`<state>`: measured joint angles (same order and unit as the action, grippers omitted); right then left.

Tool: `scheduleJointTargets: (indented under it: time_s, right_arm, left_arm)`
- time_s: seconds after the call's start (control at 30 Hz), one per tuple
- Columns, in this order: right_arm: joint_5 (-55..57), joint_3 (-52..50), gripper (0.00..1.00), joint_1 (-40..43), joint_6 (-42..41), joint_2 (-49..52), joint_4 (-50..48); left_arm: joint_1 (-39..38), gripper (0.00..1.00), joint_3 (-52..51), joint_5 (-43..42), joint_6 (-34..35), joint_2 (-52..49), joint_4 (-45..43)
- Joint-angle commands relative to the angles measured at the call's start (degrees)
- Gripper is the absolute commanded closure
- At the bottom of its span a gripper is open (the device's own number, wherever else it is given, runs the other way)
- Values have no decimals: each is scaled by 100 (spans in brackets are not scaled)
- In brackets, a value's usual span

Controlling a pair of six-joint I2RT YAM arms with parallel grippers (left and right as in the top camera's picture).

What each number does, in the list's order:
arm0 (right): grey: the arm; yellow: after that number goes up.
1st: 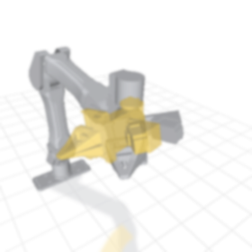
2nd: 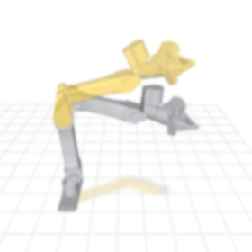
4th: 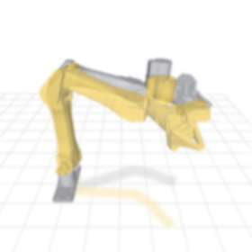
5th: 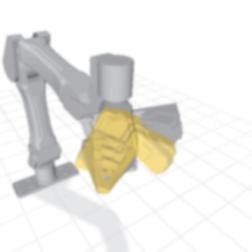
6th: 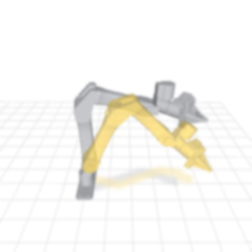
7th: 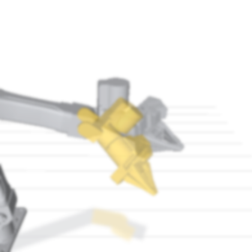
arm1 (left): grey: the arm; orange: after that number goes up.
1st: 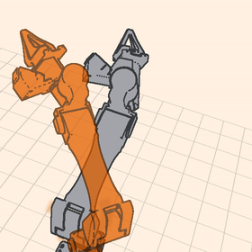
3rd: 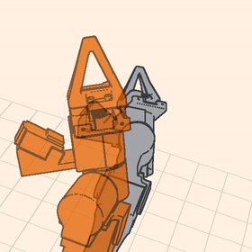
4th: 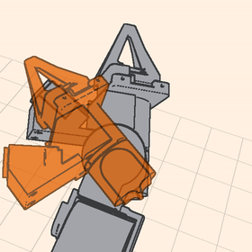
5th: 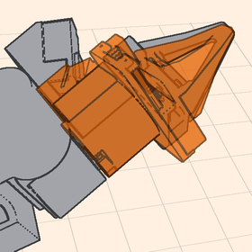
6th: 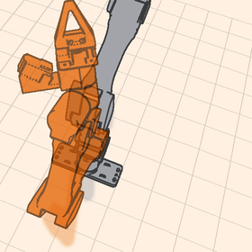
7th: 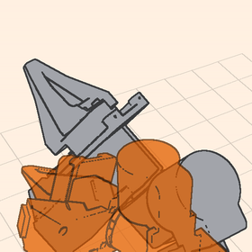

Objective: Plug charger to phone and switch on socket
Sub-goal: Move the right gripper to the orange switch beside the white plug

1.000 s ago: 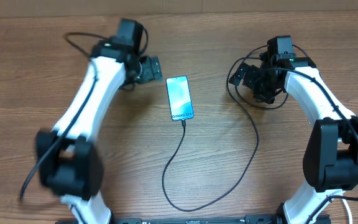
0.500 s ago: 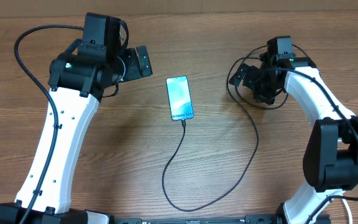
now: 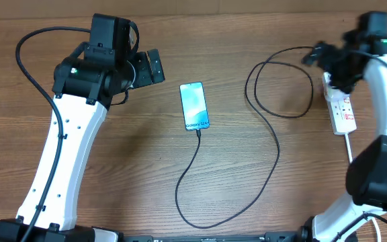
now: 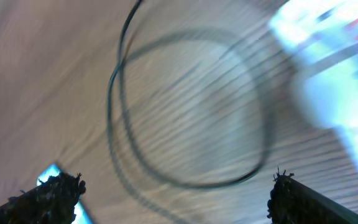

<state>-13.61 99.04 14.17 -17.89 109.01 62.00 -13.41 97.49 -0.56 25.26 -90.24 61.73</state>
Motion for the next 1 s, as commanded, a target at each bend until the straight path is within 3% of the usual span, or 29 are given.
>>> scheduleJointTargets:
  time_s: [0.0,0.3,0.7,0.8,0.97]
  right_arm:
    - [264,131,0,597,267,-164,-22]
    - [-4,0,0,1620,673,-157,-98]
    - [-280,-1370,0,1596,1108,-157,-1202]
    - [-750,-1694,0,1585,1639,-157,-1523]
    - [-1051,-1917,0,1582,1847,-155,-1845]
  left_arm:
    - [-11,0,15,101,-87,-50,-7]
    - [-11,0,15,101,-87,-50,-4]
    - [-11,0,15,103,-87,-50,-7]
    - [-11,0,15,101,-87,-50,-7]
    - [-11,0,15,101,-87,-50,-4]
